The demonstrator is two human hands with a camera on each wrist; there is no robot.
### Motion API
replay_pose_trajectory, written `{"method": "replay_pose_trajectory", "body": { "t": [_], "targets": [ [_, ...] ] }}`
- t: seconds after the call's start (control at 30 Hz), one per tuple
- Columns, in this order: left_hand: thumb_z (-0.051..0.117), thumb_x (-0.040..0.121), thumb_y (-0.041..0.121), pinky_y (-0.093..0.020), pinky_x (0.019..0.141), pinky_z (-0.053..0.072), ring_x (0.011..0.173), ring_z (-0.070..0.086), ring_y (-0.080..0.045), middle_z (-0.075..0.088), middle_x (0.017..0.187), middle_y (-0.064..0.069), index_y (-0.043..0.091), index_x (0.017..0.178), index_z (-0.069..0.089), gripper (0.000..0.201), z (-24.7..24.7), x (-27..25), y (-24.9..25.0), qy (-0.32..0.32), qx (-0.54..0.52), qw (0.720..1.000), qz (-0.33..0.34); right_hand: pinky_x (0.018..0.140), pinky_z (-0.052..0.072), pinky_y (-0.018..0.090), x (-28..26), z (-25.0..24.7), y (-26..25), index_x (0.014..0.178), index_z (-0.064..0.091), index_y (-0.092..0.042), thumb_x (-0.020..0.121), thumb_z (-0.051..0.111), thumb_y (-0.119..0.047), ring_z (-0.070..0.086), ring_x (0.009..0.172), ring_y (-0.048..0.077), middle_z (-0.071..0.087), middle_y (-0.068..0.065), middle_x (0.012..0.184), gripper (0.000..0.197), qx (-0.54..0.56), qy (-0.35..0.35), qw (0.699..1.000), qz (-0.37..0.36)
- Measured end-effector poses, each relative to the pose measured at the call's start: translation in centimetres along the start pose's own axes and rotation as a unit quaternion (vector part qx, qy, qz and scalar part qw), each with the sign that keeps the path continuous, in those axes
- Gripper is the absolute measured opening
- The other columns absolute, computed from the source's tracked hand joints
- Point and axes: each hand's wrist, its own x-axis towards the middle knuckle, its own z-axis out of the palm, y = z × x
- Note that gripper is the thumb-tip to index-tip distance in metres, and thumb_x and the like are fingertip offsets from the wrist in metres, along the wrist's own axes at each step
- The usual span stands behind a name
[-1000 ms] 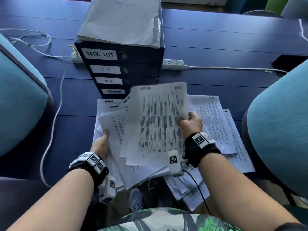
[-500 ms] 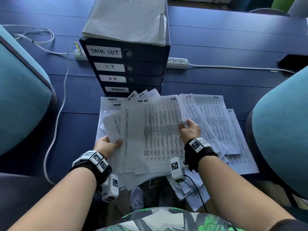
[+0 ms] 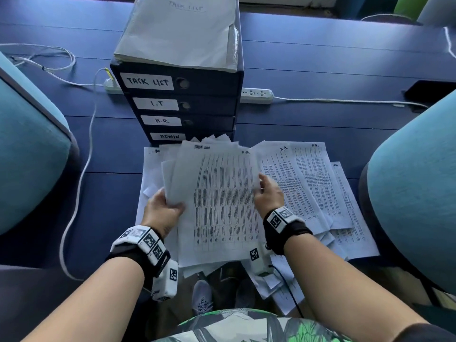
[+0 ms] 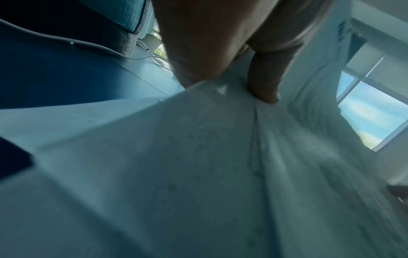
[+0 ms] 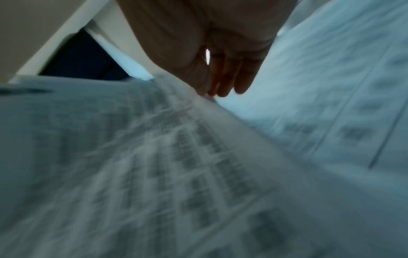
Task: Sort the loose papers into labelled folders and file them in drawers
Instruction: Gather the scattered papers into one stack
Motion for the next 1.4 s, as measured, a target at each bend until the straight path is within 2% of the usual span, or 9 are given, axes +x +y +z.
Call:
{"method": "replay_pose_trajectory", "body": {
  "t": [0.17,0.4,0.53,0.6,0.8,1.0,1.17,1.27,1.4],
  "targets": [
    [0.070,0.080,-0.009,-0.034,0.077,0.052,0.082,0.065,-0.015,0.068,0.091,0.000,0.013,0.104,0.061,0.034,0.3,0.8,1.1,0.000,-0.062,0.998,-0.028,0.103,0.041,0.040,2.4,-4.3,3.4,0.136,0.046,-0.020,0.092,0.056,-0.013,0.042,0.125,0.027,0.041,0.009,0.135,0.046,-0.121,0.086,0.984,0.095],
    [0.066,0.081,-0.006,-0.046,0.090,0.055,0.092,0.065,-0.030,0.065,0.099,-0.013,0.013,0.108,0.049,0.037,1.2,1.1,-1.4,-0.034,0.062,0.993,-0.089,0.106,0.035,0.050,3.1,-6.4,6.2,0.142,0.032,-0.014,0.086,0.065,-0.019,0.034,0.131,0.033,0.033,0.015,0.142,0.066,-0.178,0.057,0.960,0.207],
    [0.064,0.081,-0.011,-0.046,0.089,0.054,0.090,0.063,-0.030,0.064,0.096,-0.012,0.008,0.106,0.051,0.035,1.2,1.1,-0.9,-0.034,0.036,0.994,-0.100,0.093,0.041,0.042,2.7,-6.2,6.0,0.102,0.055,-0.013,0.090,0.057,-0.018,0.050,0.110,0.028,0.051,0.009,0.115,0.013,-0.183,0.095,0.971,0.117],
    [0.064,0.081,-0.012,-0.045,0.088,0.054,0.090,0.064,-0.030,0.064,0.095,-0.011,0.008,0.107,0.051,0.036,1.2,1.1,-0.9,-0.036,0.028,0.994,-0.102,0.083,0.048,0.041,2.4,-6.3,5.7,0.082,0.052,-0.015,0.084,0.050,-0.003,0.055,0.094,0.028,0.051,0.004,0.099,0.013,-0.135,0.160,0.976,0.060],
    [0.062,0.079,-0.015,-0.046,0.084,0.054,0.088,0.065,-0.032,0.067,0.098,-0.016,0.016,0.092,0.054,0.034,1.0,1.1,-1.0,-0.029,0.007,0.993,-0.116,0.070,0.042,0.027,2.6,-8.2,1.9,0.090,0.052,-0.016,0.096,0.053,-0.012,0.049,0.079,0.019,0.055,0.013,0.090,0.007,0.035,0.381,0.903,-0.197],
    [0.060,0.080,-0.014,-0.043,0.078,0.055,0.087,0.064,-0.030,0.064,0.093,-0.013,0.016,0.093,0.052,0.034,1.0,1.1,-1.0,-0.041,0.008,0.991,-0.125,0.064,0.040,0.022,1.4,-8.7,-3.3,0.093,0.054,-0.017,0.095,0.043,-0.016,0.055,0.074,0.019,0.059,0.001,0.086,0.012,0.161,0.327,0.899,-0.243],
    [0.062,0.091,0.007,-0.037,0.077,0.051,0.084,0.062,-0.027,0.066,0.105,-0.015,0.010,0.110,0.057,0.020,1.0,1.1,-1.0,-0.028,-0.048,0.992,-0.117,0.054,0.039,0.024,0.8,-4.7,-1.5,0.090,0.047,-0.017,0.096,0.051,-0.017,0.051,0.063,0.017,0.049,-0.004,0.068,0.007,0.058,0.082,0.992,-0.076],
    [0.053,0.088,0.064,-0.042,0.105,0.040,0.120,0.054,-0.028,0.055,0.136,-0.008,0.019,0.135,0.049,0.065,0.9,1.7,-1.0,-0.032,-0.060,0.987,-0.143,0.061,0.038,0.028,-0.6,-1.9,0.6,0.091,0.042,-0.015,0.097,0.050,-0.016,0.051,0.072,0.021,0.050,0.000,0.077,0.010,-0.050,-0.017,0.999,-0.004],
    [0.069,0.080,0.058,-0.050,0.111,0.036,0.133,0.044,-0.034,0.040,0.149,-0.015,0.009,0.146,0.035,0.090,0.9,1.2,-1.0,-0.017,-0.008,0.989,-0.149,0.071,0.045,0.033,-2.3,0.5,1.3,0.109,0.048,-0.010,0.098,0.041,-0.009,0.054,0.085,0.024,0.057,0.009,0.097,0.013,-0.082,-0.079,0.993,0.016]
  ]
}}
